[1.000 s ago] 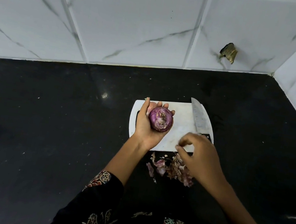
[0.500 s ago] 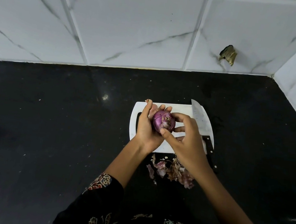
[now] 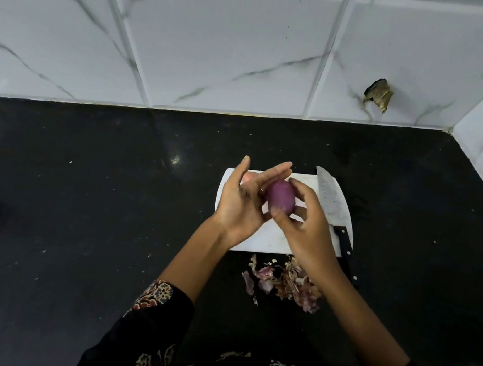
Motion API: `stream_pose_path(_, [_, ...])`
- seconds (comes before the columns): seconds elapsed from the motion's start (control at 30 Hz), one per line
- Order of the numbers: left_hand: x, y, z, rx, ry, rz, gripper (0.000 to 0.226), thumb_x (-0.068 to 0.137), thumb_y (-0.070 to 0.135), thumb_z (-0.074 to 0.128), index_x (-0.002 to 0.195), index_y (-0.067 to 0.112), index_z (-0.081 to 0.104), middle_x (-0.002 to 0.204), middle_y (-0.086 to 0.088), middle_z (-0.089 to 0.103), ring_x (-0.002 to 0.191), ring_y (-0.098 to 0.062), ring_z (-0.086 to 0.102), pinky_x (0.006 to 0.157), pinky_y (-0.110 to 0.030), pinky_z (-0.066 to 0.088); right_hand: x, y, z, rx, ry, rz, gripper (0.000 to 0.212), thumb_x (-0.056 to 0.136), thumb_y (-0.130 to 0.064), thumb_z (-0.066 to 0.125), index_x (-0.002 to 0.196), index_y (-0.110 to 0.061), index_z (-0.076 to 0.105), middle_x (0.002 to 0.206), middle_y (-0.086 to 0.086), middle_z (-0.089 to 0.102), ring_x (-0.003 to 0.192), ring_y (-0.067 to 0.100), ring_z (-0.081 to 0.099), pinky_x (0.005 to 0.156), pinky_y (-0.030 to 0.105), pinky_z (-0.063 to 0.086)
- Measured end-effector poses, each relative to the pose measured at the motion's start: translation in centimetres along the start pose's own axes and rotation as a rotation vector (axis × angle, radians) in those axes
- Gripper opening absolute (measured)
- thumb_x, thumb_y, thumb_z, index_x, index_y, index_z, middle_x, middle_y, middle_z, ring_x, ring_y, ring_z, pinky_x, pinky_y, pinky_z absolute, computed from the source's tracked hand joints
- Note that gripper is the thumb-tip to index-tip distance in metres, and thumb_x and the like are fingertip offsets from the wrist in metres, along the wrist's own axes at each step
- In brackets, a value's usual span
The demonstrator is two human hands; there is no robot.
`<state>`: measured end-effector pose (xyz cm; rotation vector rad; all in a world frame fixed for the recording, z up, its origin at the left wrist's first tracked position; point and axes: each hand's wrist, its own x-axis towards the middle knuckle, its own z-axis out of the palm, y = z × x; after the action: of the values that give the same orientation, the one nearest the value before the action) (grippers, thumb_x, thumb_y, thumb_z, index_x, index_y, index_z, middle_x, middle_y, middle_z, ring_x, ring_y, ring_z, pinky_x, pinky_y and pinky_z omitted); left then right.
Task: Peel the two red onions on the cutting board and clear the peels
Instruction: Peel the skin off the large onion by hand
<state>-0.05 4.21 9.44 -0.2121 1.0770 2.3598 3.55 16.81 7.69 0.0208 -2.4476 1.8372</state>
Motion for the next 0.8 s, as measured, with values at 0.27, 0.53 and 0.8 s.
stream_pose_path(0.27, [-0.2, 0.7, -1.1, 0.518, -0.069, 0.156, 0.037, 0.096, 0.012, 0.051, 0.133, 0.017, 0.054, 0.134, 0.002, 0.057, 0.125, -0.010, 0.051, 0.094, -0.023, 0.048, 0.3, -0.7, -2.1, 1.055, -0.122, 0.467, 0.039, 0.088, -0.003, 0.048, 0.127, 0.000, 0.049, 0.122, 0.018, 0.059, 0.112, 0.036, 0.059, 0.094, 0.045, 0.049])
stream_pose_path(0.53, [0.0, -1.0, 0.1, 0.866, 0.052, 0.497, 0.037, 0.080, 0.007, 0.074, 0.115, 0.012, 0.065, 0.110, 0.009, 0.063, 0.098, 0.011, 0.057, 0.083, -0.010, 0.047, -0.2, -0.6, -2.3, 1.072, -0.180, 0.447, 0.037, 0.087, -0.005, 0.045, 0.123, -0.003, 0.052, 0.117, 0.017, 0.063, 0.110, 0.032, 0.061, 0.093, 0.043, 0.051])
stream_pose_path(0.8, [0.4, -0.9, 0.8, 0.772, 0.149, 0.496, 0.023, 0.098, 0.007, 0.049, 0.107, 0.004, 0.070, 0.102, -0.002, 0.069, 0.091, 0.002, 0.065, 0.080, -0.020, 0.055, -0.4, -0.9, -2.3, 0.956, -0.153, 0.378, 0.045, 0.083, -0.003, 0.050, 0.129, -0.003, 0.048, 0.128, 0.018, 0.055, 0.109, 0.032, 0.062, 0.087, 0.041, 0.054])
